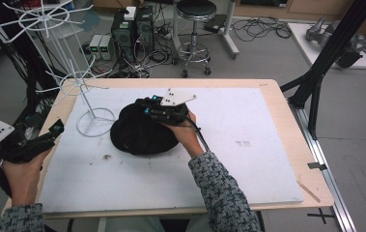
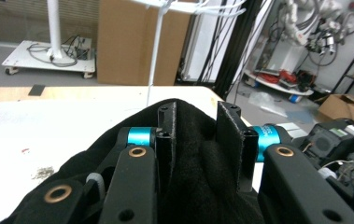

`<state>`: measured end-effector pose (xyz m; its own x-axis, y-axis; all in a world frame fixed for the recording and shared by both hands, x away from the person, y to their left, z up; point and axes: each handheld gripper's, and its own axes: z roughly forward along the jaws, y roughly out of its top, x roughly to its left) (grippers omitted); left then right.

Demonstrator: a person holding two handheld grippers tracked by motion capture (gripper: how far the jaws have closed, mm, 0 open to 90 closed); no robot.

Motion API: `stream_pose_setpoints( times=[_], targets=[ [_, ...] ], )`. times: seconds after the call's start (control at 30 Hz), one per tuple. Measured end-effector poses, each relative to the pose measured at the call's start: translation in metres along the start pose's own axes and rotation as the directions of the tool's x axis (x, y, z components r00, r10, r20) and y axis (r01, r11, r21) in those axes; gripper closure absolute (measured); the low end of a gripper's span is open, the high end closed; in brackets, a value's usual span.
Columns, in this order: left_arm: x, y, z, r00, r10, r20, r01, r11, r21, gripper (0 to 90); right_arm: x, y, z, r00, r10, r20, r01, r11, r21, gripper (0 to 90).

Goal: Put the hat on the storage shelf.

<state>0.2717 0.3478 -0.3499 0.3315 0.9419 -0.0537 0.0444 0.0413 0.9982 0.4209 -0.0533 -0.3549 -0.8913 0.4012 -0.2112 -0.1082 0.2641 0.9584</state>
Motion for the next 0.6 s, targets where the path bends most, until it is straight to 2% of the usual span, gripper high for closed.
stream_pose_setpoints(
  times=[0.1,0.13,0.17,0.2,0.3,0.33,0.4,0.47,0.53,0.6],
  targets=[
    [0.0,0.0,0.0,1.0,-0.001,-0.002,0.001,1.0,0.0,21.6,-0.005,0.004,-0.01,0.9998,0.0,0.021,0.0,1.0,-0.017,69.4],
    [0.0,0.0,0.0,1.0,-0.003,-0.003,0.003,1.0,-0.001,21.6,-0.009,0.008,-0.02,0.9993,0.004,0.037,-0.002,0.999,-0.039,69.4],
    [0.0,0.0,0.0,1.0,-0.003,-0.002,0.003,1.0,-0.001,21.6,-0.009,0.008,-0.02,0.9993,0.004,0.037,-0.002,0.999,-0.039,69.4],
    [0.001,-0.001,0.0,1.0,-0.005,-0.003,0.005,1.0,0.0,21.6,-0.013,0.012,-0.028,0.9987,0.002,0.051,0.0,0.998,-0.056,69.4],
    [0.001,-0.001,0.0,1.0,0.0,-0.005,0.0,1.0,0.003,21.6,-0.016,0.015,-0.035,0.9979,0.001,0.065,0.003,0.998,-0.064,69.4],
    [0.001,-0.001,0.0,1.0,-0.002,-0.004,0.002,1.0,0.003,21.6,-0.02,0.018,-0.044,0.997,0.003,0.077,0.003,0.997,-0.079,69.4],
    [0.001,-0.001,0.0,1.0,-0.001,-0.004,0.001,1.0,0.003,21.6,-0.021,0.019,-0.047,0.9964,-0.002,0.084,0.009,0.997,-0.082,69.4],
    [0.001,0.0,-0.001,1.0,-0.002,-0.006,0.002,1.0,0.0,21.6,-0.027,0.022,-0.06,0.9941,0.009,0.108,0.002,0.994,-0.105,69.4],
    [0.001,0.0,-0.001,1.0,0.0,-0.008,0.0,1.0,0.002,21.6,-0.029,0.022,-0.063,0.9936,0.014,0.112,-0.001,0.994,-0.113,69.4],
    [0.002,0.0,-0.001,0.9999,0.0,-0.01,0.0,1.0,0.002,21.6,-0.038,0.024,-0.075,0.9896,0.029,0.14,-0.009,0.99,-0.139,69.4]
  ],
)
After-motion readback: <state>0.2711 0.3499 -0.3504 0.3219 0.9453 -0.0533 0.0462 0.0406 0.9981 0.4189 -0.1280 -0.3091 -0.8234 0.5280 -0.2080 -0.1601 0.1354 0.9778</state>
